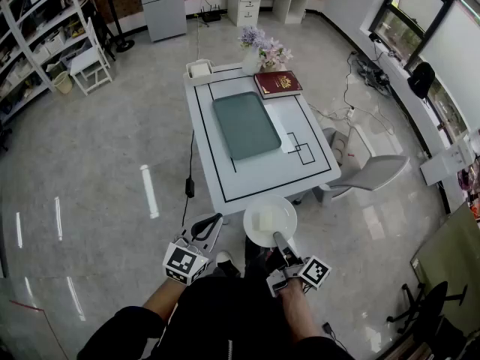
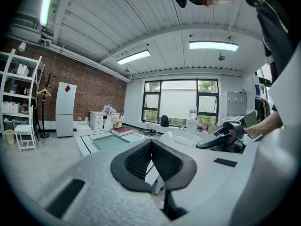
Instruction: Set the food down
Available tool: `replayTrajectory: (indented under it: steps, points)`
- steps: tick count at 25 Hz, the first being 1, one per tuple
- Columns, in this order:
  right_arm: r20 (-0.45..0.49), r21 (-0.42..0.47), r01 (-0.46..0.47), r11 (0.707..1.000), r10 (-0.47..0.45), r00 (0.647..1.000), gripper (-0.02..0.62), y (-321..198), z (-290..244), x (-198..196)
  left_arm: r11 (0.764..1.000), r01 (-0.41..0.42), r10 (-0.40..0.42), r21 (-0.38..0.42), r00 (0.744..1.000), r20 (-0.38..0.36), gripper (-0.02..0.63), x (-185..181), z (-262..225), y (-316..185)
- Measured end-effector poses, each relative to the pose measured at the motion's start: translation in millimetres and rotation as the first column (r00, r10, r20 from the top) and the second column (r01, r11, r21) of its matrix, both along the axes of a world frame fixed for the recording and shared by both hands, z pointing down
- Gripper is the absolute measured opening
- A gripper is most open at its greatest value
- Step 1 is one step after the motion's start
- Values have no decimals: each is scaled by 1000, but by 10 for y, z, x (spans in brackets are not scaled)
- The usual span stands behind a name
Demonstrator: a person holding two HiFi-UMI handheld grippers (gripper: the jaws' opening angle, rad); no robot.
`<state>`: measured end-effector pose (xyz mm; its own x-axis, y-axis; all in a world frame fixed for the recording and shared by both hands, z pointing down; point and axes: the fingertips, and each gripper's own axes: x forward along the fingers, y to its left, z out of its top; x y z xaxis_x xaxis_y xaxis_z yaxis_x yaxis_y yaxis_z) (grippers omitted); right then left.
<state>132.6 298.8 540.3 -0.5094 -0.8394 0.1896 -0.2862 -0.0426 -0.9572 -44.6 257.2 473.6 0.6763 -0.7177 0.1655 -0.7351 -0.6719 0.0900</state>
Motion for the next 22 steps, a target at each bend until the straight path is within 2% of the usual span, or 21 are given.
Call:
replayTrajectory:
  steps: [10, 22]
  points:
    - [9, 46, -2, 999, 2, 1000, 26, -56, -94, -53, 1000, 2, -2, -12, 1000, -8, 6, -89, 29, -16]
    - [27, 15, 17, 1000, -17, 999, 26, -75, -58, -143, 1000, 7, -7, -29, 1000, -4, 6, -135, 60, -41]
